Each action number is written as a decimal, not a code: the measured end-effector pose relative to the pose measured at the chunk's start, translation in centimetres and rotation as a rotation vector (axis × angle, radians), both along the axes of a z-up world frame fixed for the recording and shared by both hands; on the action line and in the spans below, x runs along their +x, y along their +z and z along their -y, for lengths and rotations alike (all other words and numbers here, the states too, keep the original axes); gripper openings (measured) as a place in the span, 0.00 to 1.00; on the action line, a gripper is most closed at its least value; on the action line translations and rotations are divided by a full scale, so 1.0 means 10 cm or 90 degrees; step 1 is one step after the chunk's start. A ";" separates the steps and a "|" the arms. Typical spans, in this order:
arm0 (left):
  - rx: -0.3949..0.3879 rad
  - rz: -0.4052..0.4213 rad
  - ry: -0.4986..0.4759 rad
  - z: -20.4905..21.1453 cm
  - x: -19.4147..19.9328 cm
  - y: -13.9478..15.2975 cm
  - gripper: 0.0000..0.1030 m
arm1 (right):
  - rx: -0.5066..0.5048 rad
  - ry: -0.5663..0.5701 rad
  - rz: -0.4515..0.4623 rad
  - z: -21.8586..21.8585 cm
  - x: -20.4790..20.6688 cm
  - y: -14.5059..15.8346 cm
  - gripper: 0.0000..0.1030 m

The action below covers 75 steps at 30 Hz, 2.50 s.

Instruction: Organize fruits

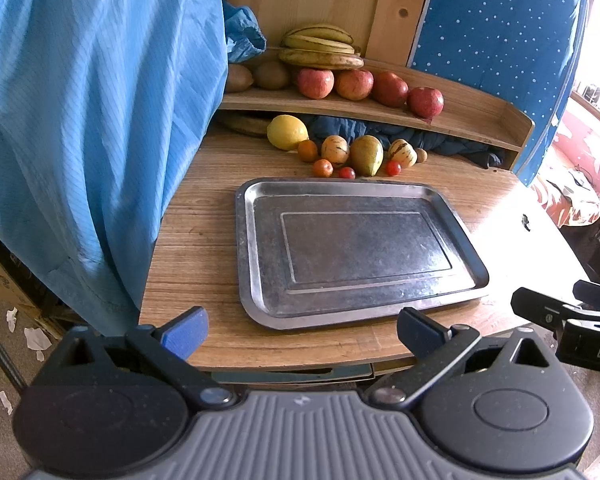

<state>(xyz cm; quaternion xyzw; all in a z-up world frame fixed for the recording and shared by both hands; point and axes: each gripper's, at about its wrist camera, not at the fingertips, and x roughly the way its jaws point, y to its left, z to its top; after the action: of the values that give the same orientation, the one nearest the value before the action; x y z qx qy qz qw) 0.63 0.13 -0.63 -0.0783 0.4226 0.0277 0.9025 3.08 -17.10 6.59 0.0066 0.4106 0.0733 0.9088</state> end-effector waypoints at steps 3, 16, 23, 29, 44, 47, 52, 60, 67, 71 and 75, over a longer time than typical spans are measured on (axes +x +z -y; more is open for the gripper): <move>0.000 0.000 0.000 0.00 0.00 0.00 0.99 | 0.000 -0.002 0.000 0.00 -0.01 0.01 1.00; 0.001 0.001 -0.002 0.04 -0.01 0.01 0.99 | 0.002 -0.005 0.001 0.03 -0.03 0.00 1.00; -0.001 -0.011 0.003 0.05 0.02 0.00 0.99 | 0.006 -0.001 -0.006 0.06 -0.01 -0.01 1.00; -0.002 -0.030 0.006 0.11 0.09 -0.06 0.99 | 0.008 0.000 -0.020 0.12 0.05 -0.06 1.00; -0.003 -0.070 0.052 0.31 0.45 -0.19 0.99 | 0.016 0.034 -0.056 0.36 0.38 -0.20 1.00; -0.004 -0.076 0.065 0.36 0.55 -0.20 0.99 | 0.018 0.047 -0.062 0.42 0.50 -0.22 1.00; -0.003 -0.079 0.087 0.46 0.72 -0.22 0.99 | 0.022 0.072 -0.067 0.55 0.71 -0.28 1.00; -0.001 -0.080 0.124 0.66 1.00 -0.25 0.99 | 0.032 0.114 -0.064 0.78 1.08 -0.34 1.00; 0.003 -0.083 0.146 0.83 1.14 -0.24 0.99 | 0.045 0.143 -0.063 0.99 1.28 -0.36 1.00; 0.008 -0.084 0.158 0.92 1.19 -0.22 0.99 | 0.052 0.155 -0.060 1.09 1.35 -0.37 1.00; 0.018 -0.080 0.171 0.97 1.20 -0.16 0.99 | 0.063 0.168 -0.058 1.17 1.40 -0.36 1.00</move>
<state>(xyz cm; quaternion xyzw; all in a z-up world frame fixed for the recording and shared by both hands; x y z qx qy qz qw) 12.64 -9.58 -2.24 -0.1193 0.4634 0.1586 0.8636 17.08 -28.81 3.01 0.0008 0.4447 0.2123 0.8702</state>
